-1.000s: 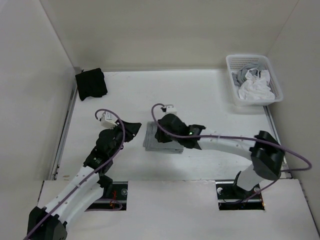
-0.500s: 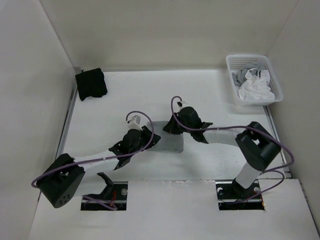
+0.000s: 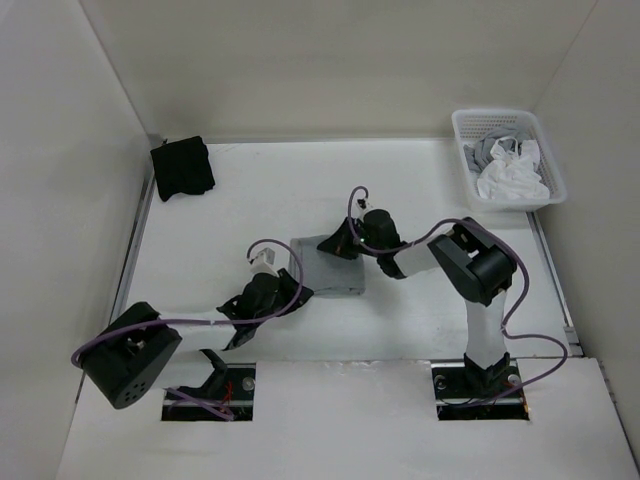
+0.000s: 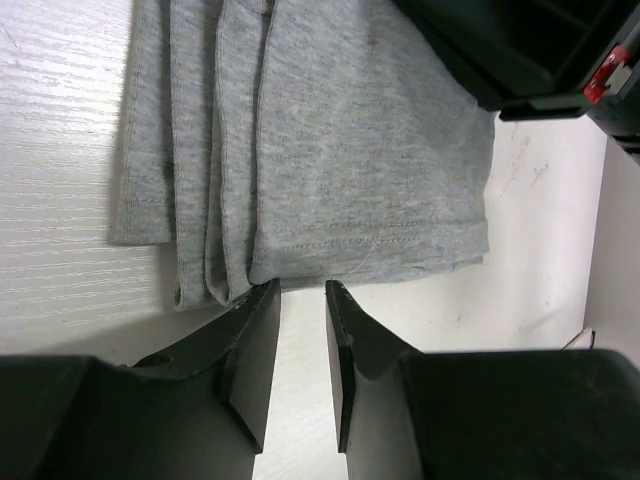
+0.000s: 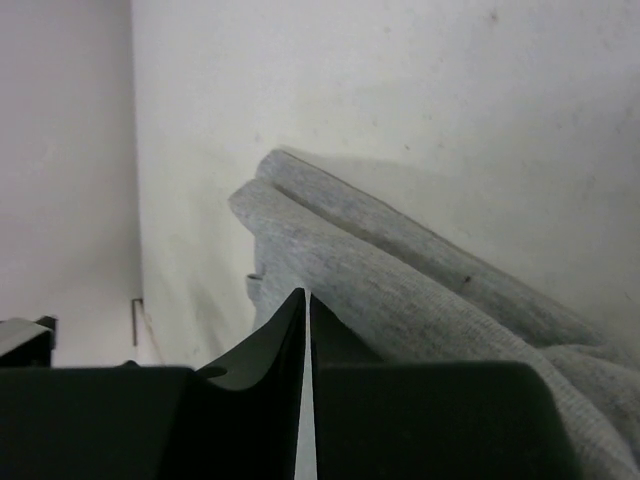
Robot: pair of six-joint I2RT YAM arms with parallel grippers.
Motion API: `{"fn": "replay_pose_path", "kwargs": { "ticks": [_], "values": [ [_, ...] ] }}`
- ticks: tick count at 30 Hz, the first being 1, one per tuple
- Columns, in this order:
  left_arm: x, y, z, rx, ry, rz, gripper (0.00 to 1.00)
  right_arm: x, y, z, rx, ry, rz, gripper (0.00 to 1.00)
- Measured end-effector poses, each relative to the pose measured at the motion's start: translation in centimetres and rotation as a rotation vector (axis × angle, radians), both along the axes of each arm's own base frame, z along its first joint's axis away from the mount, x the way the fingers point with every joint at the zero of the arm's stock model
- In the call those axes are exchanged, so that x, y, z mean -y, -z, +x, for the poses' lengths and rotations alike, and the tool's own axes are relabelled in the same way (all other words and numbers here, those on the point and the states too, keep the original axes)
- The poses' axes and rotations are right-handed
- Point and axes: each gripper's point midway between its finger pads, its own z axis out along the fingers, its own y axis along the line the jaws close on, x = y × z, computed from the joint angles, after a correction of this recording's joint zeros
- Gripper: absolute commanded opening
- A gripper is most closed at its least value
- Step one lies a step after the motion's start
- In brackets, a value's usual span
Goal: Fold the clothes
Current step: Fold the tank top
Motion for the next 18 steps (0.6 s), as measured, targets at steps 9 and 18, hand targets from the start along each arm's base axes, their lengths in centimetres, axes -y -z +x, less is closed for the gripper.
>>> {"fn": "replay_pose_path", "kwargs": {
  "ticks": [9, 18],
  "values": [
    [-0.4, -4.1, 0.0, 0.082, -0.009, -0.072, 0.25, -0.1, -3.8, 0.6, 0.034, -0.010, 0.112, 0.21],
    [-3.9, -10.3, 1.5, 0.226, -0.112, -0.064, 0.39, 1.3, -11.6, 0.6, 0.190, 0.003, 0.171, 0.27]
  ]
}}
